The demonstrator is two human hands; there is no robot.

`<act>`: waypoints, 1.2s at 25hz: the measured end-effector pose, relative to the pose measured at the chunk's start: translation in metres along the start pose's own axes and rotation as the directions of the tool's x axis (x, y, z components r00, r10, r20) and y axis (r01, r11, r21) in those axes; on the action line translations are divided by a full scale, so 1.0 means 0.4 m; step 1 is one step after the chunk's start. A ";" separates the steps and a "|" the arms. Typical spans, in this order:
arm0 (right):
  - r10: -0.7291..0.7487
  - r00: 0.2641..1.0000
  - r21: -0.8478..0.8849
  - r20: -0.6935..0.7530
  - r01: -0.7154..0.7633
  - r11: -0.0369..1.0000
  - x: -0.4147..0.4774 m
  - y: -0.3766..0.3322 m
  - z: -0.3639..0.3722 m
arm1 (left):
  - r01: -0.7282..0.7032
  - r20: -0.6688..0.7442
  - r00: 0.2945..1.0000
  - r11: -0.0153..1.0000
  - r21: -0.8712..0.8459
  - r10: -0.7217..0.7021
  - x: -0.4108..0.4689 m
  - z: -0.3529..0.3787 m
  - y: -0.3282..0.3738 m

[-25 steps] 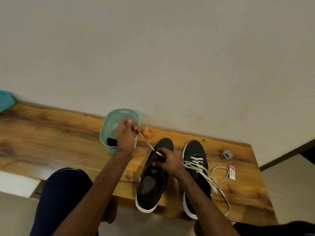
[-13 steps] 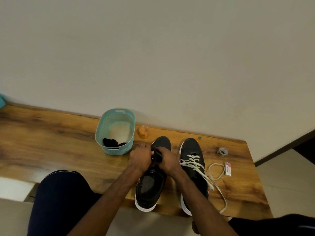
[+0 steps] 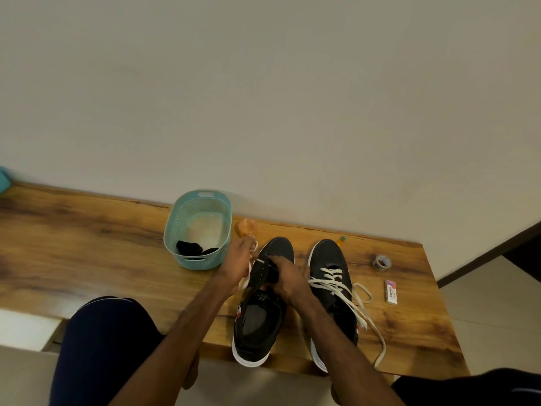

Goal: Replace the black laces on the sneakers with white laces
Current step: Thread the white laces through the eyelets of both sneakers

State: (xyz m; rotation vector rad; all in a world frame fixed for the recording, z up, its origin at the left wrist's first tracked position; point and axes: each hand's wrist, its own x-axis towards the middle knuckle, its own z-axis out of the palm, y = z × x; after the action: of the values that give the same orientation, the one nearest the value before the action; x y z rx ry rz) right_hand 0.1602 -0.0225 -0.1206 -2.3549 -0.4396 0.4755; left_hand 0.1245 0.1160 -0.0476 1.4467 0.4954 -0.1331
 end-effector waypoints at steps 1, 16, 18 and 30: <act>0.007 1.000 -0.018 0.010 -0.007 1.000 0.001 0.000 -0.001 | -0.045 0.016 0.999 0.997 -0.057 0.046 -0.004 -0.001 0.022; 0.039 0.998 -0.324 -0.055 -0.055 0.944 -0.034 -0.030 -0.026 | -0.380 -0.117 0.922 0.919 -0.109 0.368 -0.129 -0.175 0.160; 0.099 0.993 -0.255 -0.072 -0.114 0.960 -0.056 -0.028 -0.049 | -0.354 -0.163 0.924 0.935 -0.024 0.346 -0.149 -0.175 0.155; 0.093 0.994 0.237 -0.062 -0.075 0.968 -0.123 -0.239 -0.403 | -0.327 -0.185 0.916 0.930 0.170 0.356 -0.252 -0.172 0.306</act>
State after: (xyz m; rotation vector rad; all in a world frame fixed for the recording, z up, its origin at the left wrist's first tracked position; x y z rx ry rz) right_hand 0.1720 -0.0661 0.0679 -2.1595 -0.2360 0.4534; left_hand 0.0645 0.1784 0.1018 1.6698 0.4036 0.2773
